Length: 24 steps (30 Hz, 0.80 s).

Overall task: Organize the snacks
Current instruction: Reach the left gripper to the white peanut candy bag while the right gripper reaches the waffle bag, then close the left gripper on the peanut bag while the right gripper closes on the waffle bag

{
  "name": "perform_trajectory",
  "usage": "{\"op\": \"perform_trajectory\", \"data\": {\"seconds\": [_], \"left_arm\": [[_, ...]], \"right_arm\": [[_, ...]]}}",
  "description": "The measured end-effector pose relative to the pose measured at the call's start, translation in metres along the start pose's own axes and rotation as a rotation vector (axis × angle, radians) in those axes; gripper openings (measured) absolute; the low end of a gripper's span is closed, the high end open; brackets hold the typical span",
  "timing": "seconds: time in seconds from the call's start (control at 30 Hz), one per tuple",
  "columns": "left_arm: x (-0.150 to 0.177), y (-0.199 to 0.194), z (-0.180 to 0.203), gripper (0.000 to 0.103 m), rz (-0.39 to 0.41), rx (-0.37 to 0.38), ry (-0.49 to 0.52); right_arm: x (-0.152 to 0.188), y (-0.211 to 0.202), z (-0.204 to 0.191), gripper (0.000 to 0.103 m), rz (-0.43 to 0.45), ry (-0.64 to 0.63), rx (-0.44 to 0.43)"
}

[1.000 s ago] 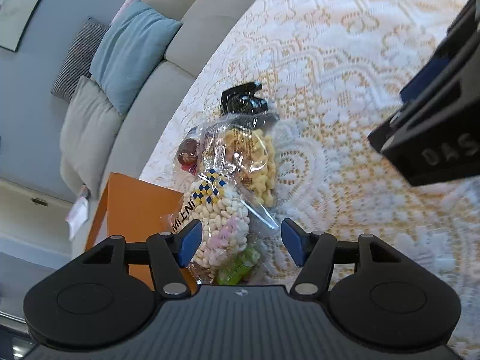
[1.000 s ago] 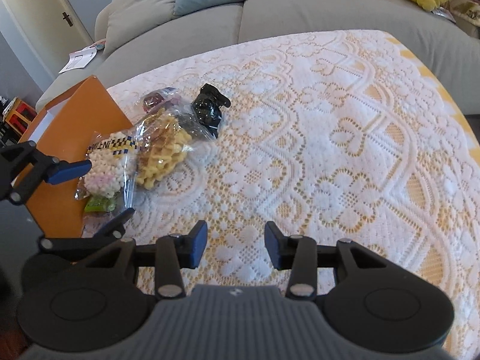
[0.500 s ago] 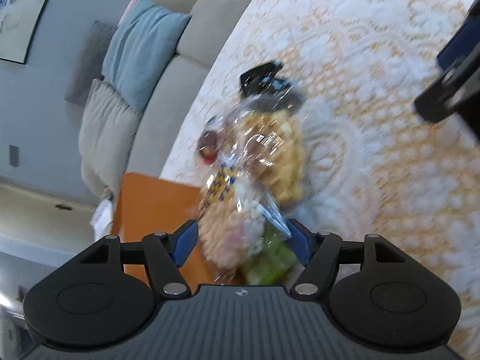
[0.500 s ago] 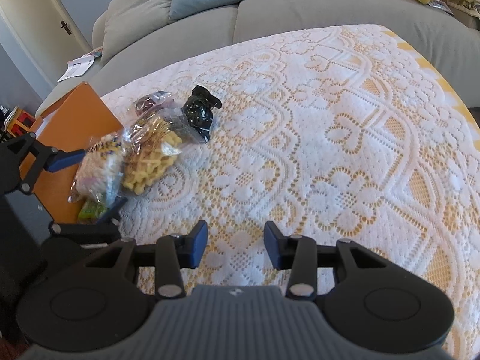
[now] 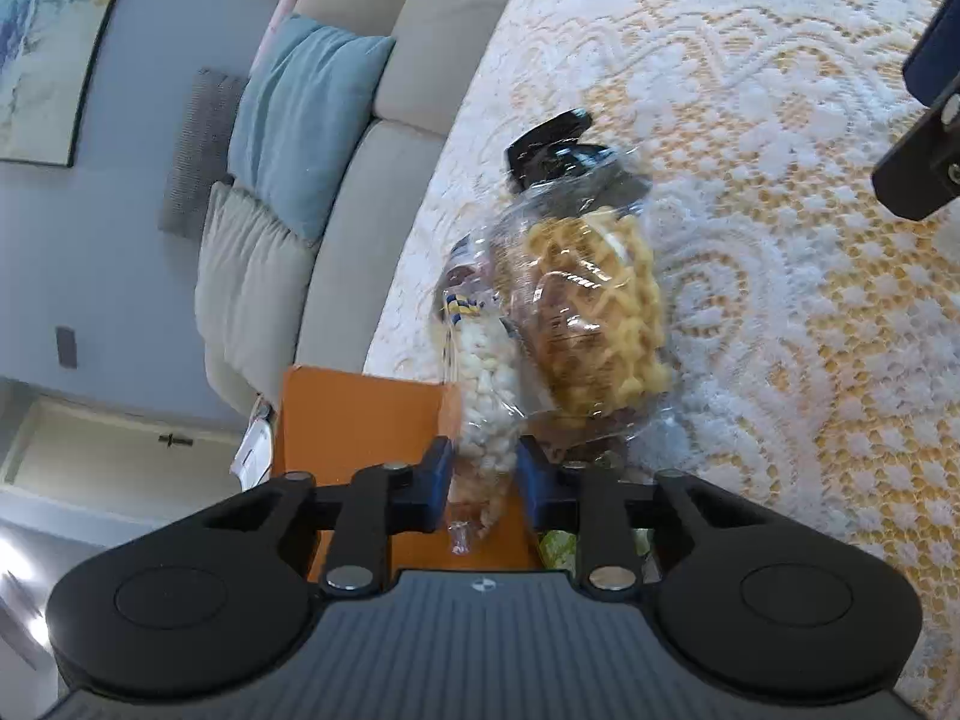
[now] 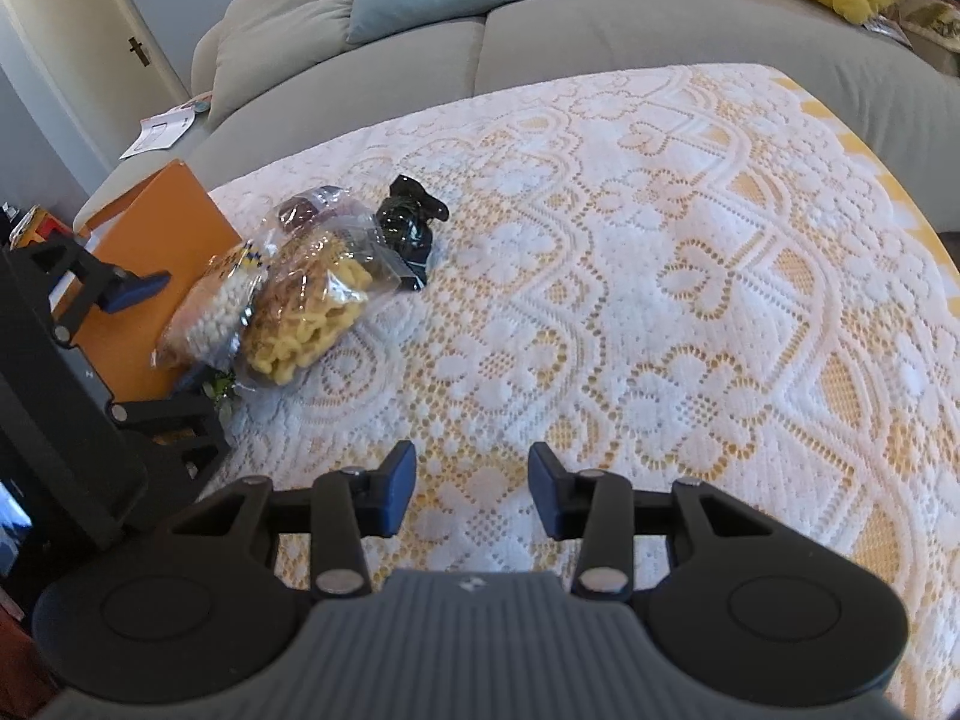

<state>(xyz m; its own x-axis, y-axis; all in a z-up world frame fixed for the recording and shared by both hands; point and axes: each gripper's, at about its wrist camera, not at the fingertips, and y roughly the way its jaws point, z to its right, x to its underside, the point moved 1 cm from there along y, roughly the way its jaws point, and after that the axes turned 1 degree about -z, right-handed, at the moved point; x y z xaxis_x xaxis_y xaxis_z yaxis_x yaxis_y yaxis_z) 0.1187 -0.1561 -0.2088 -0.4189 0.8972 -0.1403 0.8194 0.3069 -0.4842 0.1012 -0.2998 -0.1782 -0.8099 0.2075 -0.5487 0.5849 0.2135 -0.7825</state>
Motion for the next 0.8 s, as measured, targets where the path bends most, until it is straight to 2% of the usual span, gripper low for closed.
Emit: {"op": "perform_trajectory", "data": {"seconds": [0.03,0.23,0.4,0.53,0.63,0.73,0.8], "left_arm": [[0.001,-0.001,-0.003,0.025,0.006,0.009,-0.017],[0.002,-0.010,-0.027,0.022,0.021,0.075,-0.145],[0.007,-0.013,-0.067,0.022,-0.026,0.273,-0.346],[0.011,-0.005,-0.096,0.022,-0.077,0.427,-0.482],[0.012,0.003,-0.112,0.022,-0.114,0.521,-0.557],[0.013,0.013,-0.120,0.022,-0.131,0.587,-0.604],[0.012,0.018,-0.121,0.022,-0.133,0.603,-0.600]], "right_arm": [[-0.001,0.000,-0.001,0.041,0.001,-0.001,-0.004],[-0.011,0.001,-0.005,0.041,0.014,0.027,-0.042],[-0.030,0.008,-0.010,0.041,0.039,0.080,-0.126],[-0.042,0.025,-0.018,0.041,0.019,0.120,-0.204],[-0.045,0.039,-0.024,0.043,-0.004,0.133,-0.212],[-0.047,0.051,-0.024,0.043,-0.020,0.146,-0.219],[-0.049,0.058,-0.023,0.043,-0.023,0.149,-0.213]]}}
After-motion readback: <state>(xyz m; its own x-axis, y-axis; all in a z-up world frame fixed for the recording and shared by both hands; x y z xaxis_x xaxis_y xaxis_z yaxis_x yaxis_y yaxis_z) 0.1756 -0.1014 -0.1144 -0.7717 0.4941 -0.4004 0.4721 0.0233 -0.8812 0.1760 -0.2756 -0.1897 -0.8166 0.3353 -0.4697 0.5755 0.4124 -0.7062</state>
